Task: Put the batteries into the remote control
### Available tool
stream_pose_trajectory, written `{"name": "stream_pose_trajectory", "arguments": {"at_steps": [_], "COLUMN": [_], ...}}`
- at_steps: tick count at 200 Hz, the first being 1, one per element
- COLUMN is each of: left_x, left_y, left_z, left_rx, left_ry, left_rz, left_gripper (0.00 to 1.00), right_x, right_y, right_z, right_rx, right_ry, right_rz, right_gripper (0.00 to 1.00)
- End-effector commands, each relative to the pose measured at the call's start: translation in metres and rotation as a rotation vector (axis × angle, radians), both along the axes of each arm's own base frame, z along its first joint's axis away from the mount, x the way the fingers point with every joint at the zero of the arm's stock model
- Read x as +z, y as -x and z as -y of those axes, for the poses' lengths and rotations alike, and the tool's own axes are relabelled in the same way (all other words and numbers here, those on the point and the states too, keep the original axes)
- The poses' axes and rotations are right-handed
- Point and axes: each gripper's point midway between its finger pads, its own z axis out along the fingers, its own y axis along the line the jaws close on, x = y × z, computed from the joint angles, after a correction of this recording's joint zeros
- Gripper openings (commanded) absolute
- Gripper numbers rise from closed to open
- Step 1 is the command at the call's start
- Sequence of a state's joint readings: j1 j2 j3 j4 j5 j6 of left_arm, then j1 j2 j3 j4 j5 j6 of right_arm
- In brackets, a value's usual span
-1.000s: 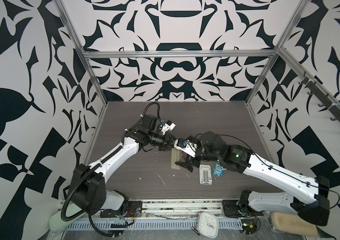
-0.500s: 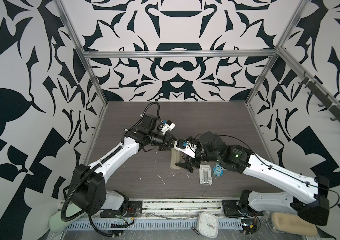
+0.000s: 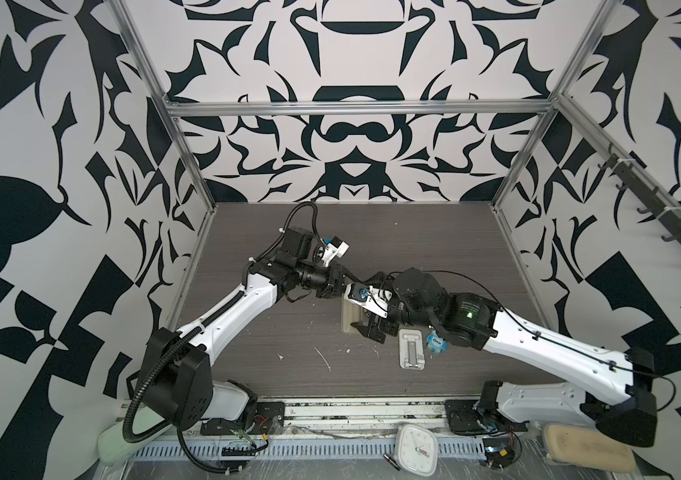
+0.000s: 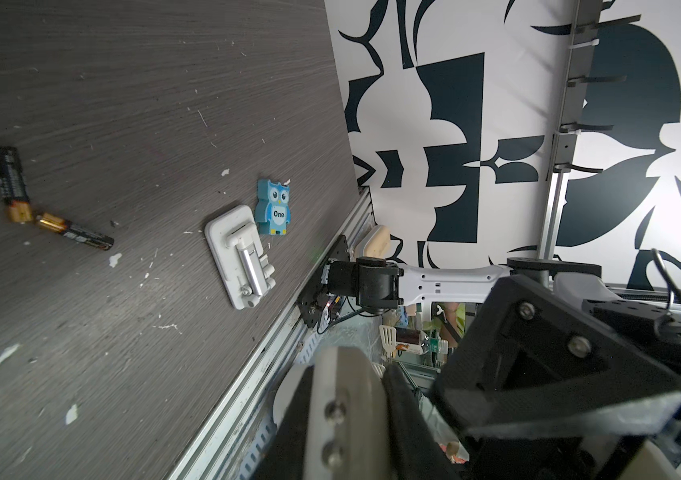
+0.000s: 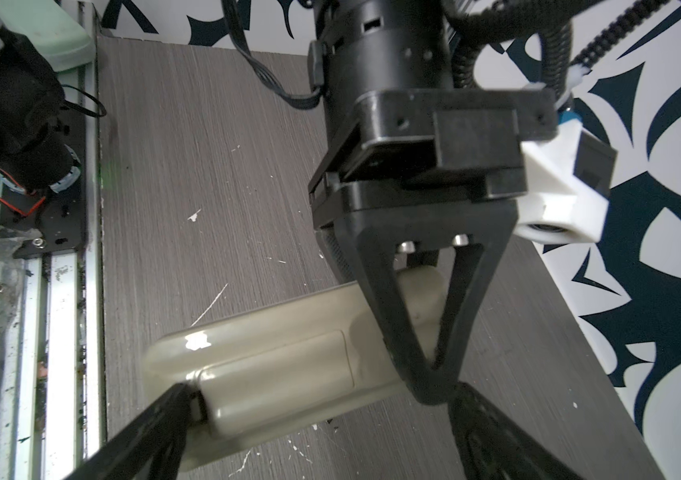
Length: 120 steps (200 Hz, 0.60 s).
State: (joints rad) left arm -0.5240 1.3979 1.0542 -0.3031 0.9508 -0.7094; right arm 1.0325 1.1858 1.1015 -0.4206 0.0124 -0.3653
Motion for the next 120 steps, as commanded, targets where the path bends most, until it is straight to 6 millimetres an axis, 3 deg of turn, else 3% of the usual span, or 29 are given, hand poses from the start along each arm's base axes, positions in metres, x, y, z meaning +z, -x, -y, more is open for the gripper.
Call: {"name": "stream_pose_trajectory", "arguments": {"at_steps": [1,120], "left_x": [0.012,-0.011], "left_y": [0.02,0.014], "left_z": [0.003,0.003], "left_rx": [-0.075,-0.043], "left_ry": [0.047,-0.012], "left_rz": [-0.072,-0.129], "left_gripper": [0.0,0.0], "right_x": [0.009,0.043], "right_y": [-0.039,-0.054], "right_z": [0.015,0.02], "right_rx": [-0.169,-0.258], "right_ry": [0.033,0.0], "right_rz": [0.158,0.348], "right_gripper": [1.0,1.0]}}
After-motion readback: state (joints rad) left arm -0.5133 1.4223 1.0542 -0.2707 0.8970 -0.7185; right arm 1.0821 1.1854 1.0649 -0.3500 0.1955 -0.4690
